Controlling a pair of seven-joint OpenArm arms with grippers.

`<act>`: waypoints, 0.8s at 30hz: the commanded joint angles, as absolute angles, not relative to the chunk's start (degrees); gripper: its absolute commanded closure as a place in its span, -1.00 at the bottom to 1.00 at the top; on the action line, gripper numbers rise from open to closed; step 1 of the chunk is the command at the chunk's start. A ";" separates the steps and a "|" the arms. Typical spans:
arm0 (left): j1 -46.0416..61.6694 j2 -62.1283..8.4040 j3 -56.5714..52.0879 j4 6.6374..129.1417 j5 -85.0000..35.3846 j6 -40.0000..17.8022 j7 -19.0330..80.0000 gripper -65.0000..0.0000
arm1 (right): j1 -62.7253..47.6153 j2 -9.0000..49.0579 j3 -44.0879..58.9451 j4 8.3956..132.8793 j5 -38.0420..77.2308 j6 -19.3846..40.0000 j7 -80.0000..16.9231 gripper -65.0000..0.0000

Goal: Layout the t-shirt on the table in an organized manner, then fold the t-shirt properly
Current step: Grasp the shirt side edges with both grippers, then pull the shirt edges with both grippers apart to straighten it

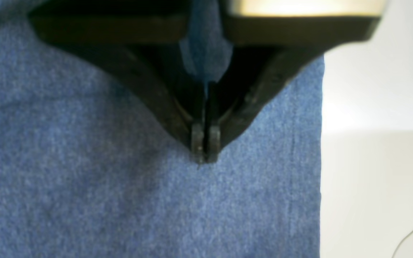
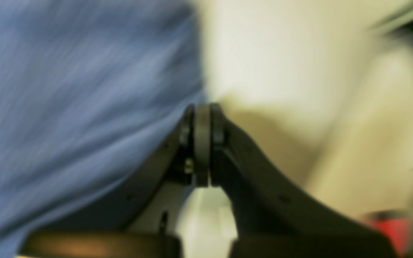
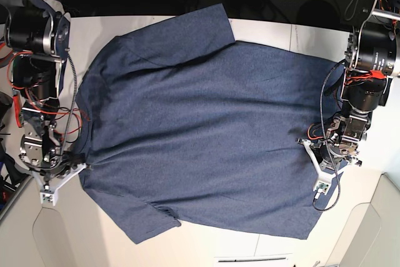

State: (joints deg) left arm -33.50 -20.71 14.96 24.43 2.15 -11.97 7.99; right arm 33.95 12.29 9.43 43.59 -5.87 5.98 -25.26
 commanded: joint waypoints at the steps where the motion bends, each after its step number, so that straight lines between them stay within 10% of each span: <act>1: -34.13 -21.82 14.98 24.56 2.59 -11.44 9.96 1.00 | 36.01 13.87 9.52 44.45 -6.24 5.15 -23.97 1.00; 10: -34.11 -22.74 14.98 24.56 2.33 -10.09 8.36 1.00 | 35.09 19.03 9.63 45.67 8.82 14.15 -29.67 1.00; 15: -33.50 -22.74 14.98 24.56 2.37 -10.09 8.47 1.00 | 26.74 15.79 9.69 57.34 22.22 24.10 -35.57 1.00; 24: -32.82 -23.22 14.98 24.88 2.17 -9.52 1.93 1.00 | 8.88 9.34 9.80 83.88 23.24 24.88 -39.94 1.00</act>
State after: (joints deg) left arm -31.55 -22.65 14.98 24.40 2.04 -9.76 1.85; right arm 7.64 8.73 9.45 83.00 22.52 24.62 -41.06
